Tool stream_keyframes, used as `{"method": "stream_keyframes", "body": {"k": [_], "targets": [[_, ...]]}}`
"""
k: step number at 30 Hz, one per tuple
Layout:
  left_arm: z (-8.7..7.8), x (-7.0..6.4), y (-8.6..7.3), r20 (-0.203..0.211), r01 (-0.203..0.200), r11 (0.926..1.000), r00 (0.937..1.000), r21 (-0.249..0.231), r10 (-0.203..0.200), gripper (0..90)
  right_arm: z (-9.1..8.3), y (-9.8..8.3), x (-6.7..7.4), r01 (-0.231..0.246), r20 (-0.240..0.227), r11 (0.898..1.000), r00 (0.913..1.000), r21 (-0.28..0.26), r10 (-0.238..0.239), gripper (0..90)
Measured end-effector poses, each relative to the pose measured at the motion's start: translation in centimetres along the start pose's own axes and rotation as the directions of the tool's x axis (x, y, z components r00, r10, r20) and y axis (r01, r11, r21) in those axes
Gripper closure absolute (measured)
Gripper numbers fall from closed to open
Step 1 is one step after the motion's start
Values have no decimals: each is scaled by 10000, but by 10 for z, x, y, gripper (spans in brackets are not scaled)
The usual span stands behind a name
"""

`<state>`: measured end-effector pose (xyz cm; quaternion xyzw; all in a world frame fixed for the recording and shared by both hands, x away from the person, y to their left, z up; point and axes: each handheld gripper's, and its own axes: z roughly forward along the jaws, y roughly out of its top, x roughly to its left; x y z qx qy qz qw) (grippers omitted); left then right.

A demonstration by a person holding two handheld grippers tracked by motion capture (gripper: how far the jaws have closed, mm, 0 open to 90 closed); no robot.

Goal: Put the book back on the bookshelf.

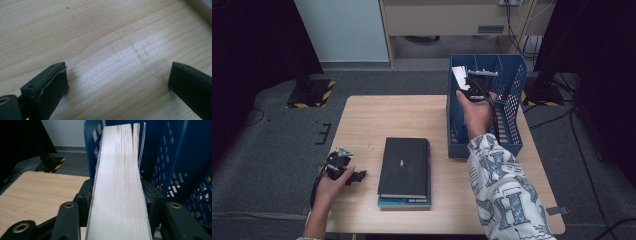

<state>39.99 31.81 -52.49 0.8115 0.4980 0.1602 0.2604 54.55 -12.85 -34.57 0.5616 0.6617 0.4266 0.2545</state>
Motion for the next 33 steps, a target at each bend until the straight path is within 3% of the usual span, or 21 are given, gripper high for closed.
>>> {"method": "stream_keyframes", "body": {"k": [4, 9, 17, 27, 33], "targets": [[0, 0, 0, 1, -3, 10000, 10000, 5, 3, 16, 0, 2, -1, -10, -178, 9999, 9998, 170, 13, 459], [0, 0, 0, 0, -2, 10000, 10000, 6, 2, 16, 2, 3, 2, 312, -206, 9988, 9993, 377, -304, 414], [0, 0, 0, 3, -1, 10000, 10000, 9, 1, 17, 3, 2, -2, 31, -479, 9984, 9989, 561, -4, 415], [0, 0, 1, -6, 0, 10000, 10000, 15, 0, 15, 4, 0, -3, -199, -523, 9980, 9984, 605, 231, 446], [0, 0, 1, -5, 7, 10000, 10000, 15, -7, 15, 2, 0, -1, -4, -30, 9984, 10000, 572, 6, 557]]}}
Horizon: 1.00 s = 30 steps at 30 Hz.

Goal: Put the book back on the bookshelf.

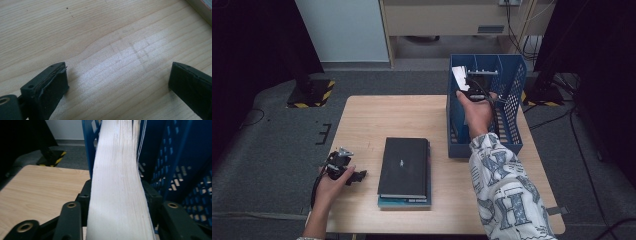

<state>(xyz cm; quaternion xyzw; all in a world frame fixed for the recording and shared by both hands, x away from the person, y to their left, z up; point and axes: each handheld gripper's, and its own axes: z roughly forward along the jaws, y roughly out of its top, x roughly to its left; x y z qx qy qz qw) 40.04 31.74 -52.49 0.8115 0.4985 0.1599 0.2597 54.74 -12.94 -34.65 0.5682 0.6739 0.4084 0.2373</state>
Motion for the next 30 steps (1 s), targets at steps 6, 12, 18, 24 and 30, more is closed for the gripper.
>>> {"method": "stream_keyframes", "body": {"k": [6, 12, 18, 24, 30], "targets": [[0, 0, 0, 4, -5, 10000, 10000, -4, 5, 16, -1, 0, 0, 307, 403, 9994, 9987, -151, -300, 600], [0, 0, 0, 16, -41, 10000, 10000, 19, 41, 16, -3, -3, -1, 61, 648, 9989, 9979, -461, -31, 603], [0, 1, 0, 19, -40, 10000, 10000, 16, 40, 16, -3, -2, -1, 31, 703, 9979, 9975, -646, 15, 605], [0, 0, 0, 13, -7, 10000, 10000, -9, 7, 16, -7, 2, -1, 58, 759, 9961, 9971, -882, 9, 606], [0, 0, 0, 22, -11, 10000, 10000, -13, 11, 16, -3, 5, 0, 8, 953, 9936, 9954, -1126, 100, 606]]}}
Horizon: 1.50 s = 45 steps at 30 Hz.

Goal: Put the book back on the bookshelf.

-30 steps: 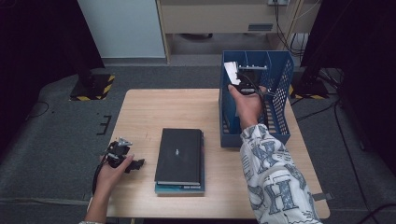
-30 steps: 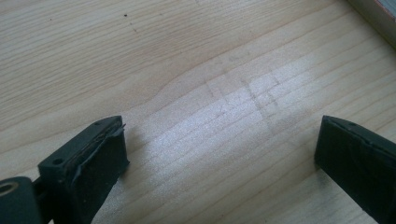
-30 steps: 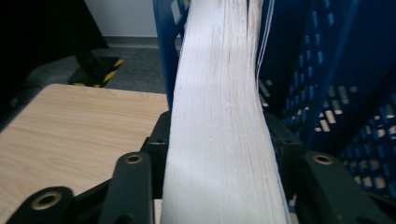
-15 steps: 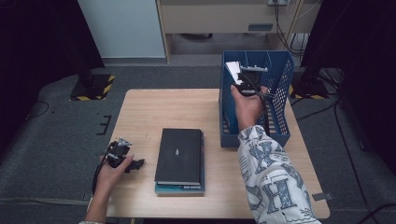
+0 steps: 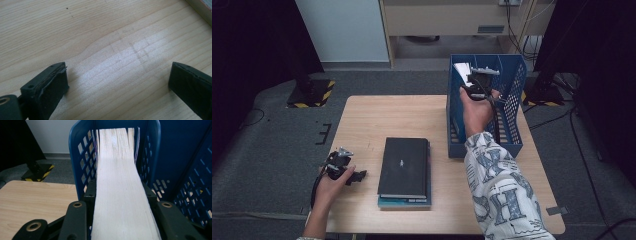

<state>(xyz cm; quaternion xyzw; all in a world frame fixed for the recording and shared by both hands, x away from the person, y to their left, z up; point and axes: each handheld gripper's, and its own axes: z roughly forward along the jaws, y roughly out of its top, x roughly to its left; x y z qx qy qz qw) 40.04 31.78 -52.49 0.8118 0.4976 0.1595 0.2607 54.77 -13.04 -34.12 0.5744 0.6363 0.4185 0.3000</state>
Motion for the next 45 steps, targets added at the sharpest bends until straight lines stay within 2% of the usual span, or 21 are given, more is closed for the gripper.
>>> {"method": "stream_keyframes", "body": {"k": [9, 16, 19, 22, 27, 38, 45], "targets": [[0, 0, 0, 22, -21, 10000, 10000, 3, 21, 17, 13, -1, 5, -121, 237, 9999, 9996, -25, 121, 606], [0, 0, 0, 12, -13, 10000, 10000, 2, 13, 17, 16, -5, 14, 62, 220, 10000, 9997, -49, -61, 598], [0, 0, 0, -6, 4, 10000, 10000, 4, -4, 16, 13, -8, 17, 345, 205, 9994, 9992, -49, -344, 588], [0, 0, 0, -11, 6, 10000, 10000, 7, -6, 16, 9, -10, 17, 59, -165, 9998, 9998, -179, -62, 550], [0, 0, 0, -23, -11, 10000, 10000, 31, 11, 15, 3, -8, 20, 142, -651, 9999, 9978, 78, -136, 477], [1, 0, 1, -21, 10, 10000, 10000, 11, -10, 13, 0, -8, 26, 63, -1194, 9999, 9928, 138, -46, 434], [1, 0, 1, -19, 1, 10000, 10000, 8, -1, 13, 0, -8, 22, 22, -1438, 9999, 9896, 134, -3, 394]]}}
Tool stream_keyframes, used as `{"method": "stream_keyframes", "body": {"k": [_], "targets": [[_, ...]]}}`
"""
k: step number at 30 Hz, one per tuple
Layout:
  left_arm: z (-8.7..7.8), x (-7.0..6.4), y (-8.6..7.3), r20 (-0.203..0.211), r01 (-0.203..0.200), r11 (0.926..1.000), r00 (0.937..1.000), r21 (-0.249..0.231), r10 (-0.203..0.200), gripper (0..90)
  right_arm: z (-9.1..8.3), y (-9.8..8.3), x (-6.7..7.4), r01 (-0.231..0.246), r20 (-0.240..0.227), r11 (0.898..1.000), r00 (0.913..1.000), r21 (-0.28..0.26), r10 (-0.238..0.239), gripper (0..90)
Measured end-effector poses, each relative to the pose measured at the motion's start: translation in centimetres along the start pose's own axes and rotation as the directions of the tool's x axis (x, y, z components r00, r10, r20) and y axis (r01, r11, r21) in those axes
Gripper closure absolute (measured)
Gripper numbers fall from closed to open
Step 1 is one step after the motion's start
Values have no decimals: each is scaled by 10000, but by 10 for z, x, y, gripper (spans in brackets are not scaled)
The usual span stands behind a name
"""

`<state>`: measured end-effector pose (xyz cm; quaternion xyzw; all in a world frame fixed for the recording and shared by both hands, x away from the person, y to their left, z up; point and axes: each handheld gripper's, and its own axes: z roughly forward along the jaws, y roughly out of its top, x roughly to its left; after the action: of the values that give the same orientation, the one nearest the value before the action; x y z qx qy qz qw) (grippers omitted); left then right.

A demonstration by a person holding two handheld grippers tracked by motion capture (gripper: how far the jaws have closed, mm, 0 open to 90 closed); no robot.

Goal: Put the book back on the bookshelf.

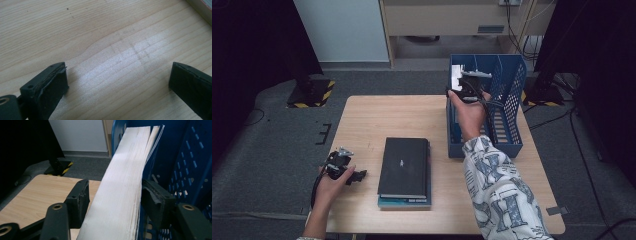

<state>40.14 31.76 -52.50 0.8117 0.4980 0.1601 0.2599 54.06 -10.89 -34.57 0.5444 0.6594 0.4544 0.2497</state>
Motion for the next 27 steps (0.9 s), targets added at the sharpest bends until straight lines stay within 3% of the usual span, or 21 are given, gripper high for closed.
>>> {"method": "stream_keyframes", "body": {"k": [6, 14, 23, 27], "targets": [[0, 0, 0, -2, -21, 10000, 10000, 13, 21, 12, -1, -1, -3, 362, -356, 9993, 9987, 52, -360, 313], [0, 0, 0, -11, -22, 10000, 10000, 9, 22, 12, -18, 0, -5, 986, -603, 9951, 9933, 29, -982, 195], [0, 0, 0, -19, -23, 10000, 10000, 22, 23, 9, -41, -9, -13, 1083, -532, 9939, 9926, -224, -1094, 125], [1, 0, 0, -25, -5, 10000, 10000, 10, 5, 5, -50, -17, -17, 1207, -743, 9925, 9897, -209, -1220, 91]]}}
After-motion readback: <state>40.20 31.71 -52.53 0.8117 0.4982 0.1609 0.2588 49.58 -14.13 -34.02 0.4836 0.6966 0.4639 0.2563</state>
